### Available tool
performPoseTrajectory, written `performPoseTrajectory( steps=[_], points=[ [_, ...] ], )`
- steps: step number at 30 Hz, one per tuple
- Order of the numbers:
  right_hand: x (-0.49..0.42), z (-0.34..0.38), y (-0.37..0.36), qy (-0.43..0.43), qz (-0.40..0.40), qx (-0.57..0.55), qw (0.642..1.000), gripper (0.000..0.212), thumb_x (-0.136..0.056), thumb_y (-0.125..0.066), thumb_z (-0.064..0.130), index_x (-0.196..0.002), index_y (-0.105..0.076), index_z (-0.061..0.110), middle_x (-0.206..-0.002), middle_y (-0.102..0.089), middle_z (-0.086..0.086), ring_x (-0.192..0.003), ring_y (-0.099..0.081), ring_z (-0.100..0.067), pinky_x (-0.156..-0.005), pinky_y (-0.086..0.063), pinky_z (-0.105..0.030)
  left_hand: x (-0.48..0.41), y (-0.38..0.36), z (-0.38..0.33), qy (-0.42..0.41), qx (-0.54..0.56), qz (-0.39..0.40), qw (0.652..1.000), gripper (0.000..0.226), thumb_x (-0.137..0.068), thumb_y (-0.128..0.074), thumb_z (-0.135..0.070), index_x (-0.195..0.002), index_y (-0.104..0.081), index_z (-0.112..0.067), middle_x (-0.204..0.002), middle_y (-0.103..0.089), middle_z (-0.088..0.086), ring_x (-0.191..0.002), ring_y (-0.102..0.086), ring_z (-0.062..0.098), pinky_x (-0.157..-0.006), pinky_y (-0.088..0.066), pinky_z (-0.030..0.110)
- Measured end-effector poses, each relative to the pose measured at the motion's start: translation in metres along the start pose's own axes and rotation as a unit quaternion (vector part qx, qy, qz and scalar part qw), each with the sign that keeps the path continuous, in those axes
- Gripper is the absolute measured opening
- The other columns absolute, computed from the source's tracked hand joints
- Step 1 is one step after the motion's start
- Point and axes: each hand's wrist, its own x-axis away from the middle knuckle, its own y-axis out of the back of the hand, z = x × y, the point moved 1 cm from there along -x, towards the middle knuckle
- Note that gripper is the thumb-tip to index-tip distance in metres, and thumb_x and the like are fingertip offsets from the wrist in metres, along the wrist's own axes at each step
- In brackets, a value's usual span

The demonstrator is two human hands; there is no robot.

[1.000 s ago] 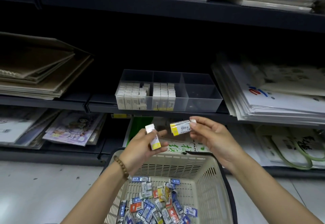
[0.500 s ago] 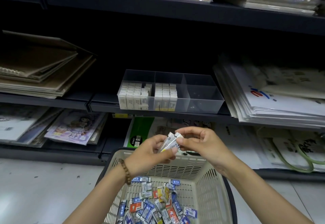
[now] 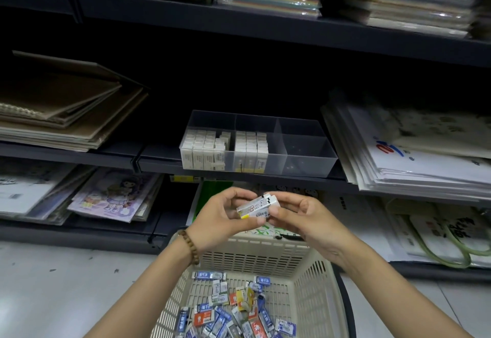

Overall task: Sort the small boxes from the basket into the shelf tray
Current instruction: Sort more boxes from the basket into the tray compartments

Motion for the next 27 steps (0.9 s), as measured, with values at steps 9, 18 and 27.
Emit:
performPoseTrajectory(
  steps=[9, 18, 27],
  points=[
    [-0.055, 0.075, 0.041, 0.098, -0.061, 0.082, 0.990, 0.023, -0.084, -0.064, 0.007, -0.107, -0.065, 0.009, -0.101, -0.072, -0.008, -0.084, -0.069, -0.012, -0.077, -0.056, -0.017, -0.050, 0.019, -0.035, -0.113, -0.028, -0.098, 0.988, 0.058, -0.068, -0.059, -0.050, -0.121, -0.047, -0.030, -0.116, -0.060, -0.010, -0.103, -0.059, -0.002, -0.090, -0.049, 0.020],
    [-0.143, 0.118, 0.065, 0.056, -0.061, 0.413, 0.907, 0.037, -0.077, -0.075, 0.010, -0.111, -0.062, 0.002, -0.099, -0.065, -0.010, -0.075, -0.064, -0.010, -0.063, -0.053, -0.012, -0.069, 0.059, -0.014, -0.145, -0.084, -0.196, 0.966, 0.052, -0.074, -0.049, -0.058, -0.120, -0.050, -0.035, -0.113, -0.060, -0.017, -0.105, -0.055, -0.005, -0.094, -0.048, 0.028],
    [-0.161, 0.096, 0.051, 0.054, -0.073, 0.532, 0.842, 0.051, -0.074, -0.079, 0.027, -0.121, -0.061, 0.017, -0.119, -0.063, -0.001, -0.105, -0.060, -0.013, -0.087, -0.046, -0.019, -0.074, 0.055, -0.001, -0.177, -0.383, -0.162, 0.892, 0.054, -0.077, -0.029, -0.069, -0.123, -0.046, -0.045, -0.121, -0.040, -0.033, -0.116, -0.019, -0.015, -0.106, -0.024, 0.021]
  ],
)
